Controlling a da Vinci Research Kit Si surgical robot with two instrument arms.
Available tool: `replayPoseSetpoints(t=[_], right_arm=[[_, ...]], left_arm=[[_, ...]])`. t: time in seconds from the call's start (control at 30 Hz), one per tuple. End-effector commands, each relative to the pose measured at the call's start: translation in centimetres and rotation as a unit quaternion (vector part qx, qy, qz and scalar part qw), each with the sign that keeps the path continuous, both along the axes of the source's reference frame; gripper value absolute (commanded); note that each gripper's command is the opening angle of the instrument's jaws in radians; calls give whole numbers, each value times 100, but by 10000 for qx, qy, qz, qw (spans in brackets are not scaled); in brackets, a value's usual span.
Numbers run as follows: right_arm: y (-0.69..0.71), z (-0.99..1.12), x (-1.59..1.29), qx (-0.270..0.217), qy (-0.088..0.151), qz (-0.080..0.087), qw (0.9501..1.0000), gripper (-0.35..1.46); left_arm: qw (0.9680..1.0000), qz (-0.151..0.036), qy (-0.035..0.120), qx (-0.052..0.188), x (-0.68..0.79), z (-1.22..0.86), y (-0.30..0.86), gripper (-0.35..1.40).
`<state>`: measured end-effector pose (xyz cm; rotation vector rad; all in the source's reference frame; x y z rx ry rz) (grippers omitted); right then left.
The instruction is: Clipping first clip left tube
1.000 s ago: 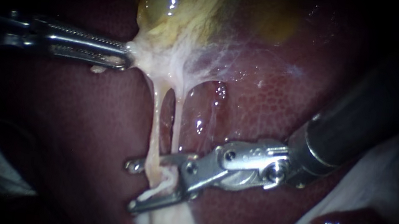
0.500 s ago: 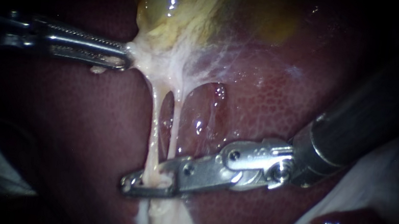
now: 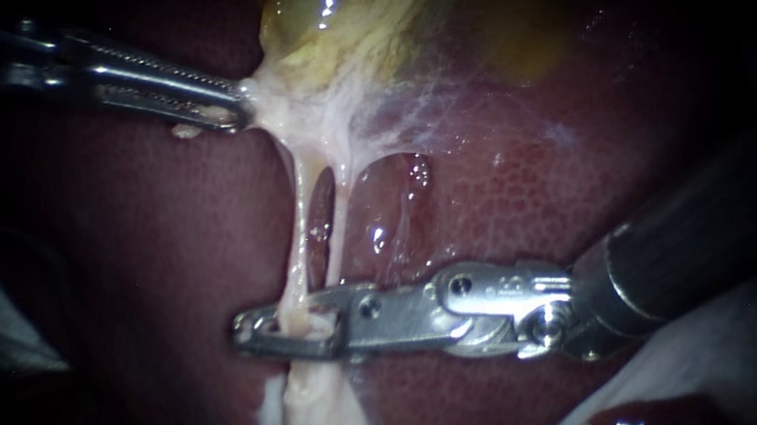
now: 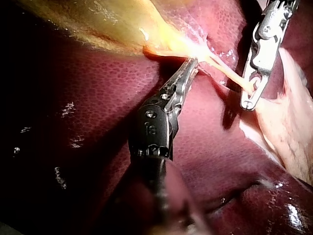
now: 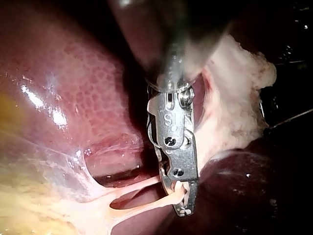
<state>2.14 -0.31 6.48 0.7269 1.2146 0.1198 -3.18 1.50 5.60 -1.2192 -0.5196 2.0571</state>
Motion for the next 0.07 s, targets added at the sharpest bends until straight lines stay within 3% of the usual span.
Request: replayPoseSetpoints(t=[0.03, 0.07], right_arm=[[0, 1, 0, 8, 12, -22, 10000, -35], [0, 1, 0, 66, -6, -23, 10000, -35]], left_arm=[[10000, 0, -1, 1, -1, 1, 0, -35], [10000, 0, -1, 1, -1, 1, 1, -35]])
